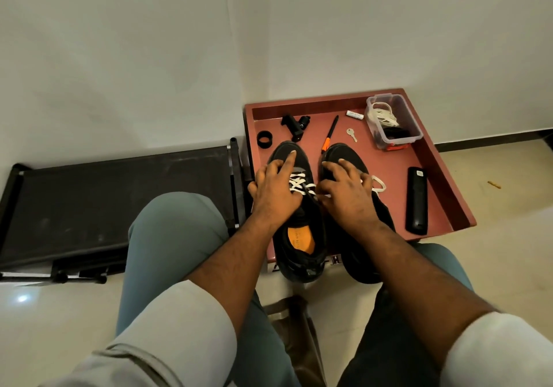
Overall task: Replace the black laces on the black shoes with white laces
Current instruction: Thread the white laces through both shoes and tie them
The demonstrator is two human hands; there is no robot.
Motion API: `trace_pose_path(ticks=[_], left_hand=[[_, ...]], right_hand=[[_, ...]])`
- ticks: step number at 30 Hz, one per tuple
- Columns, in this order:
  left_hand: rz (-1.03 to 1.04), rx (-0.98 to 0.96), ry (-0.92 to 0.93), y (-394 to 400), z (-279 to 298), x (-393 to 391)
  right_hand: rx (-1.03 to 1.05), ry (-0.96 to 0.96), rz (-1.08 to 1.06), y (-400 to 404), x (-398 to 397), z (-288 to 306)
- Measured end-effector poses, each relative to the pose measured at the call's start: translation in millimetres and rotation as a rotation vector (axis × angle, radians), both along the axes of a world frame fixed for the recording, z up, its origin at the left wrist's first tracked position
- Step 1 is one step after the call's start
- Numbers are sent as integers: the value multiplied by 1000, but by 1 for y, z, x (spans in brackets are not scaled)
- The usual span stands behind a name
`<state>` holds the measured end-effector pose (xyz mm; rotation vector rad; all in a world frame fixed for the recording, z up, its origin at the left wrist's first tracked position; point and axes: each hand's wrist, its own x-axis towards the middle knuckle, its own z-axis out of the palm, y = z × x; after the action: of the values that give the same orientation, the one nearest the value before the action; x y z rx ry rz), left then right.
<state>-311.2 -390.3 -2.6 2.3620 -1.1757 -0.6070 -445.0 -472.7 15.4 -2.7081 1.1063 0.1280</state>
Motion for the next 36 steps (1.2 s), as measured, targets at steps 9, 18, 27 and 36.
trace_pose_path(ticks=[9, 18, 27, 36], left_hand=[[84, 18, -8, 4, -3, 5], [120, 47, -24, 1, -1, 2], [156, 52, -26, 6, -3, 2], [230, 198, -117, 5, -4, -6]], right_hand=[[-136, 116, -156, -38, -55, 24], [-109, -20, -354, -57, -77, 27], [-22, -17, 18, -1, 2, 1], [14, -107, -340, -26, -60, 16]])
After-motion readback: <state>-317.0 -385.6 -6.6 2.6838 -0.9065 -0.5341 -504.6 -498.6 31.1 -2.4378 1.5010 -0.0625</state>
